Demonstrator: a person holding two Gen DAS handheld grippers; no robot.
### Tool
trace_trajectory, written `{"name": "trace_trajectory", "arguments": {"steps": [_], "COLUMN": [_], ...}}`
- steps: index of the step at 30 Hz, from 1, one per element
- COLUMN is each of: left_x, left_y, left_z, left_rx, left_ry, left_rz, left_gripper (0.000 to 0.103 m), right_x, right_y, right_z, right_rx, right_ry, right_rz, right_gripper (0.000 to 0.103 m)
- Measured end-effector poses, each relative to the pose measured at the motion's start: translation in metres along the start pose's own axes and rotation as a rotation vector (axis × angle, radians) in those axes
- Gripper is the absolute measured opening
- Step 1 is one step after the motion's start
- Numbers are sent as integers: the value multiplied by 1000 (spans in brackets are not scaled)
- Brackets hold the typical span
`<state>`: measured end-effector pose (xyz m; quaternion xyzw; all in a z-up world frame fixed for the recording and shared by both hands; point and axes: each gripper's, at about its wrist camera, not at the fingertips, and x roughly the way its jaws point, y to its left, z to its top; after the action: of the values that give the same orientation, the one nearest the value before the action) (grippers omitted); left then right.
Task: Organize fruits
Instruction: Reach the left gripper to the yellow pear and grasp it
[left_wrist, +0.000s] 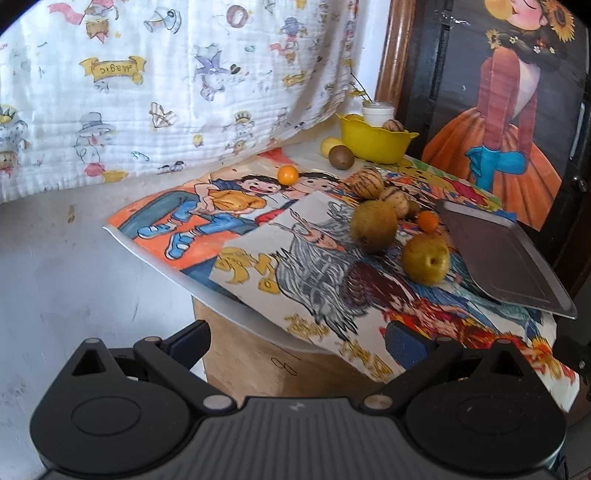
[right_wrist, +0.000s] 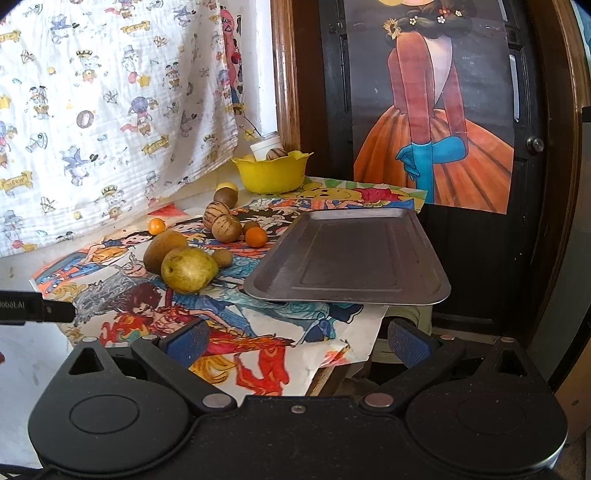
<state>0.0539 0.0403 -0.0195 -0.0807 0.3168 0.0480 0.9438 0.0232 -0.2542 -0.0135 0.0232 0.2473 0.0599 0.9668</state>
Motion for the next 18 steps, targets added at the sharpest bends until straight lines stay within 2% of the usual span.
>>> {"name": "trace_trajectory", "arguments": {"steps": [8,14,18], "left_x": [15,29,42], "left_y": [6,12,12], "left_z": [19,45,65], "left_rx": [-6,-16,-5], "left_ry": [4,-5,-2], "left_rz": [0,-31,-88], "left_gripper": [103,103,103], "right_x": [7,23,34], "right_y": [-11,-22,-11], "right_z": [6,29,45], "right_rx": [-48,-117,-238], "right_ry": [5,31,55], "right_rz": [21,116,220], "right_gripper": [103,103,103]}}
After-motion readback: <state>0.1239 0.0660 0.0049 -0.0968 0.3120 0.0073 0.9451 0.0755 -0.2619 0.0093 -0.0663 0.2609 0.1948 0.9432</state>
